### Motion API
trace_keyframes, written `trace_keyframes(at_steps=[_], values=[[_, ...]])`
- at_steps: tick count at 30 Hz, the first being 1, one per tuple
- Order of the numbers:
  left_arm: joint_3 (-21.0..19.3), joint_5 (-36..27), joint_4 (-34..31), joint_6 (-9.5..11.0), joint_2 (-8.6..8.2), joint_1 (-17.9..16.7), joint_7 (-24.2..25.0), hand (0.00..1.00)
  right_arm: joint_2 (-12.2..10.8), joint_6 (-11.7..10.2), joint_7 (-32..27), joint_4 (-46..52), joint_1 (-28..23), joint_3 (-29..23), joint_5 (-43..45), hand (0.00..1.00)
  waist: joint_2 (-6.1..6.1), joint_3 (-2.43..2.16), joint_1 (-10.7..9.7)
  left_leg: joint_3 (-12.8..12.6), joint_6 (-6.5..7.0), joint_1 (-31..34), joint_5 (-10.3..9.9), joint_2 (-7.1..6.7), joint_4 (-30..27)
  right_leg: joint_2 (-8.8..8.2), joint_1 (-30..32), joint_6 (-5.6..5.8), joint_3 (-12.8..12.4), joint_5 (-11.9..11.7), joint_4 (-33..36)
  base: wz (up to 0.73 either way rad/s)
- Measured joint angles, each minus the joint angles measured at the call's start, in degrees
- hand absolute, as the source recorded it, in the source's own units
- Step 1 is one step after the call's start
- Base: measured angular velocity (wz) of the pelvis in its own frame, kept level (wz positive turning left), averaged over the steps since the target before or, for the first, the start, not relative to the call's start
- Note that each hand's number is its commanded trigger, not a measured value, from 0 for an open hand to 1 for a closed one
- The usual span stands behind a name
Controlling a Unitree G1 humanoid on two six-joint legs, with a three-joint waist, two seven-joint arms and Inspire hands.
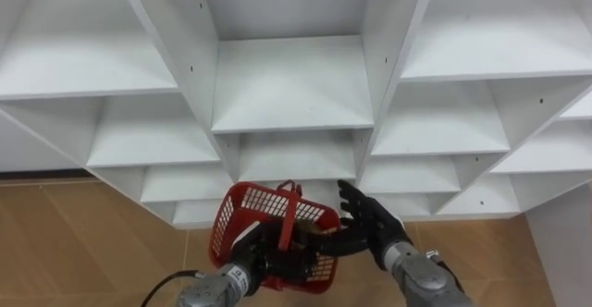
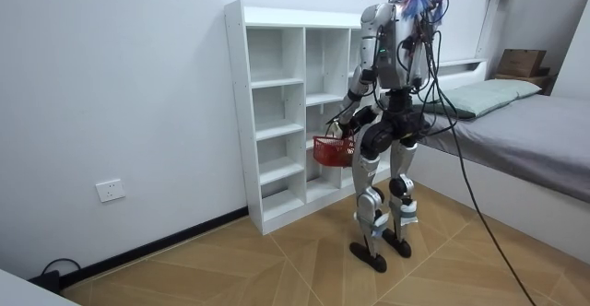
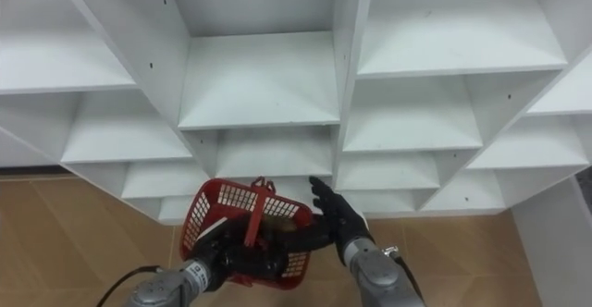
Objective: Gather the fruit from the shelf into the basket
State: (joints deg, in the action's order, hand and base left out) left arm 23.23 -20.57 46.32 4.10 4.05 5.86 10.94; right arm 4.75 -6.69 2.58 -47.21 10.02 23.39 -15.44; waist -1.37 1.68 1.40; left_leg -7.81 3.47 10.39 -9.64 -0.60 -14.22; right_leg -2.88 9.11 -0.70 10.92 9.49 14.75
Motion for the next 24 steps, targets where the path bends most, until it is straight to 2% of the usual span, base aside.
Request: trace_keyframes(at_steps=[24], values=[[0.5,-1.2,0.1,0.0,0.4,0.3,0.0,1.0,0.1,0.0,0.0,-0.7,1.0,0.2,1.6,0.0,0.01,0.03,-0.3,0.1,0.02,-0.1,0.0,0.0,0.5,0.05,0.0,-0.04,0.1,0.0,-0.1,0.0]])
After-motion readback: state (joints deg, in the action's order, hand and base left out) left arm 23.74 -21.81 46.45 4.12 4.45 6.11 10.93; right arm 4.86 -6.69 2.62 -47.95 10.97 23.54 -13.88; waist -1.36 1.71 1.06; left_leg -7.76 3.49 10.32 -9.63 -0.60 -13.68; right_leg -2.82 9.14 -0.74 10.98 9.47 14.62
